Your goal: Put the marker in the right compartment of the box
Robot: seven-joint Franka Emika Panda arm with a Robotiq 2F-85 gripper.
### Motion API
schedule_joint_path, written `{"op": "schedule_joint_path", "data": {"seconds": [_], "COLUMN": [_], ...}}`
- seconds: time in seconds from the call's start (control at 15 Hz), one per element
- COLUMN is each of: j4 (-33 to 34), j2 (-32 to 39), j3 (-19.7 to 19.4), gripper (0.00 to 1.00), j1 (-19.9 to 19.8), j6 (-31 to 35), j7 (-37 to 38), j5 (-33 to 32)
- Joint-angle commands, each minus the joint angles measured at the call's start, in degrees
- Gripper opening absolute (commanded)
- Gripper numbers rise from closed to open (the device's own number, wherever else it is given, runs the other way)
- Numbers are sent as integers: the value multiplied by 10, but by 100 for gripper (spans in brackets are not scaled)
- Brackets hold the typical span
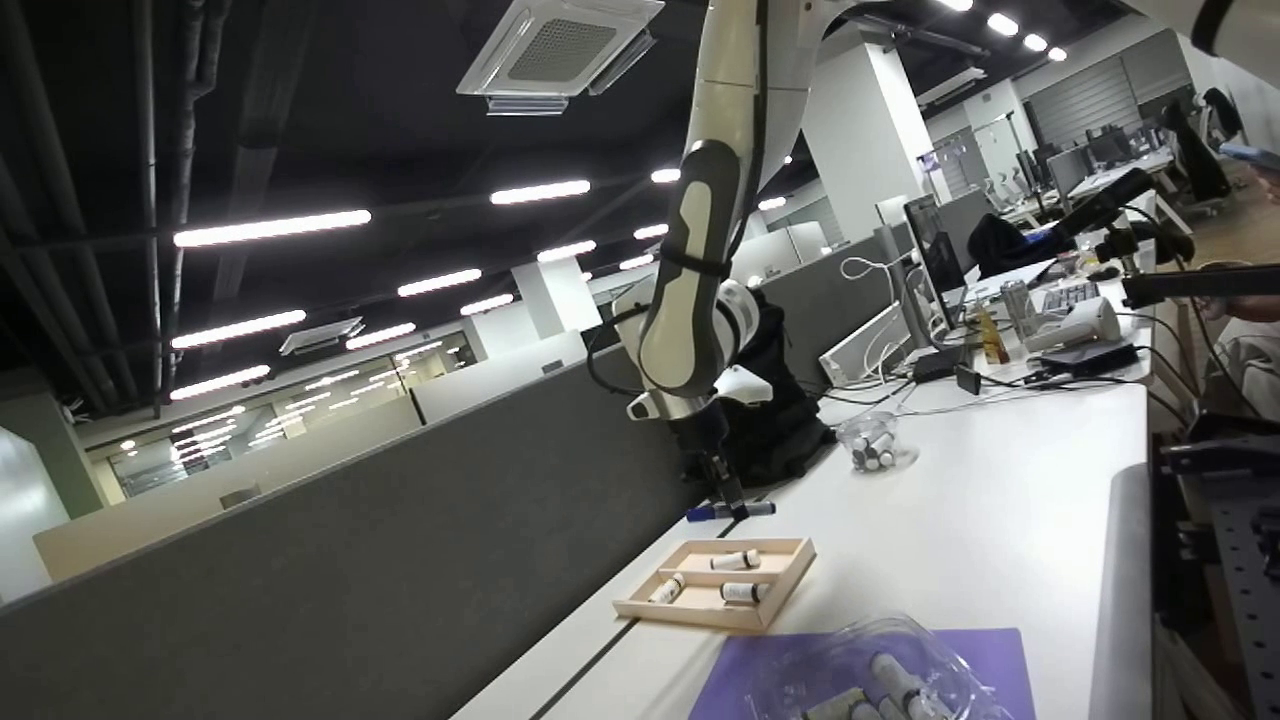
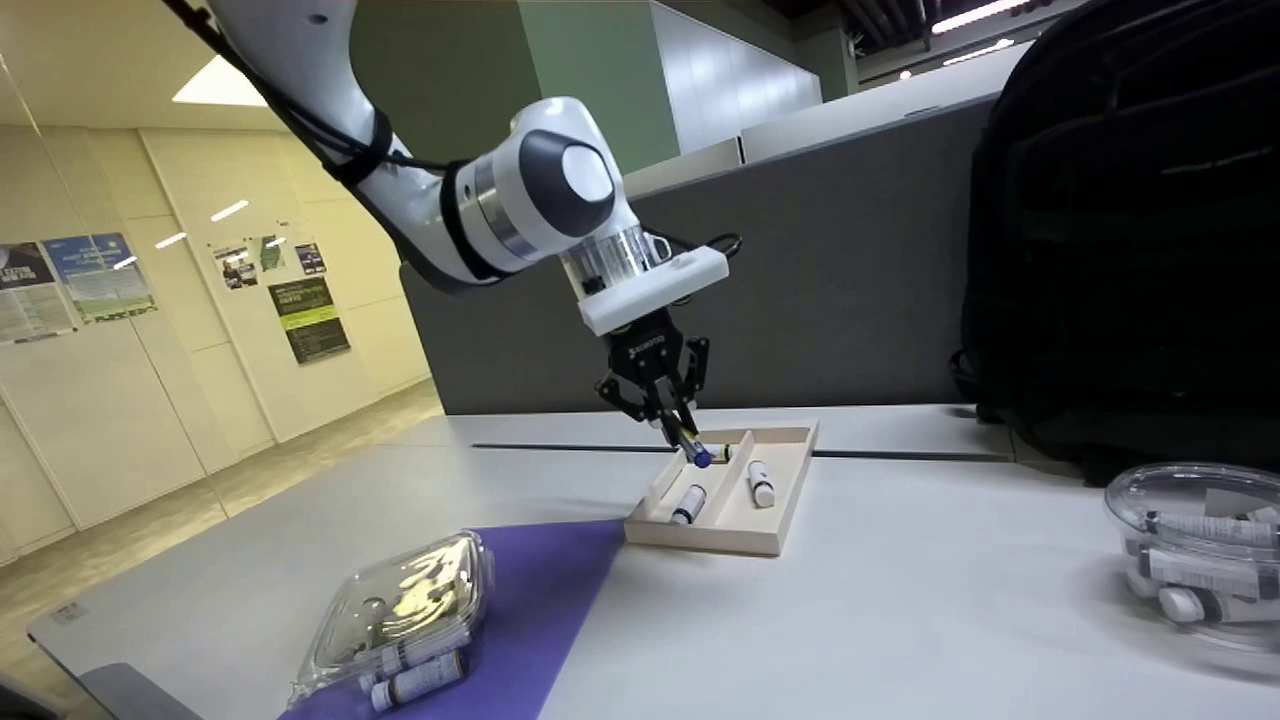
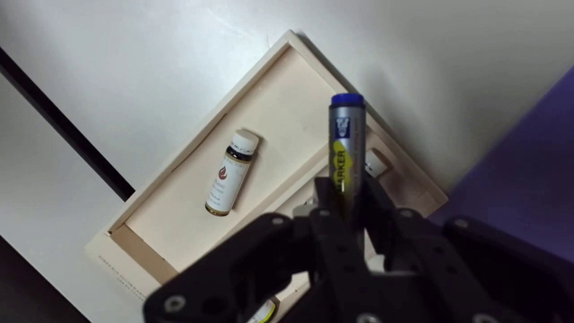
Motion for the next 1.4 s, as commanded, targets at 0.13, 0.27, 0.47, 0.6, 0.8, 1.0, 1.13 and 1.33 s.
{"op": "schedule_joint_path", "data": {"seconds": [0.13,0.27,0.47,0.6,0.8,1.0,1.13,1.33], "j4": [53,63,48,51,81,116,139,170], "j2": [42,48,44,44,68,96,118,150], "j3": [9,18,18,21,11,-2,-5,-8], "gripper": [5,5,21,5,5,5,5,5], "j1": [-7,-13,-11,-12,-16,-21,-25,-25], "j6": [-16,-26,-17,-19,-23,-26,-26,-17], "j7": [30,20,16,16,26,33,31,35], "j5": [25,40,36,40,41,37,37,34]}}
